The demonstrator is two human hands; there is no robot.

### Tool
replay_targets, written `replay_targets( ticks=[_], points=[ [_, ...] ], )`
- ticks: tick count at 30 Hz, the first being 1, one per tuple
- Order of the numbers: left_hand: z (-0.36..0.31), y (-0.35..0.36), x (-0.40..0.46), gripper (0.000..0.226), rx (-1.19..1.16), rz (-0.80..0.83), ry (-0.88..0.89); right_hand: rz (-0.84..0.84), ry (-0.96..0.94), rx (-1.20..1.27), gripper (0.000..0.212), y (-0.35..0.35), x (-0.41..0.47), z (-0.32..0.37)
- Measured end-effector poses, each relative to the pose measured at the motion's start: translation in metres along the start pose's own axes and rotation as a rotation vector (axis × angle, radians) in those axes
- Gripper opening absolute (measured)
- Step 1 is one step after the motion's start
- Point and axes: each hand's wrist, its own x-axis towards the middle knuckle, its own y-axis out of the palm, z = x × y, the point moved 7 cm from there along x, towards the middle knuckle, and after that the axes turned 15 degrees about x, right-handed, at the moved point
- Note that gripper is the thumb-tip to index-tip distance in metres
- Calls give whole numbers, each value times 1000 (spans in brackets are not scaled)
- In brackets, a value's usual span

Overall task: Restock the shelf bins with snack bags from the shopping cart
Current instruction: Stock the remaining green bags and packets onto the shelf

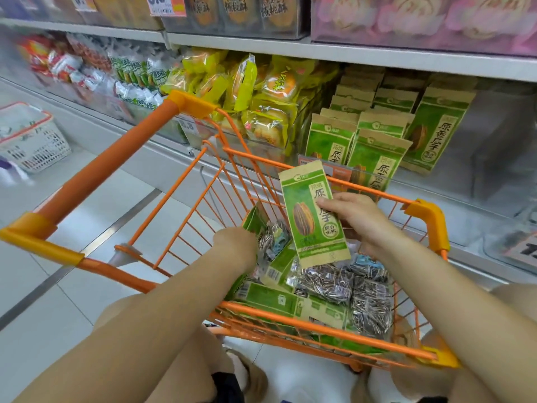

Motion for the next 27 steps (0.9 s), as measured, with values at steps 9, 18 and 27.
replay_targets(
  ticks=[9, 18, 27],
  points=[
    [30, -7, -9, 23, -372, -81, -84, -43, -151, 37, 5, -8, -6, 7],
    [54, -64, -43, 15, -1825, -309, 88, -286, -365, 3, 42, -26, -19, 22],
    [27, -90, -34, 26, -1585, -746, -179, -102, -197, 263, 13, -10, -13, 4]
  ],
)
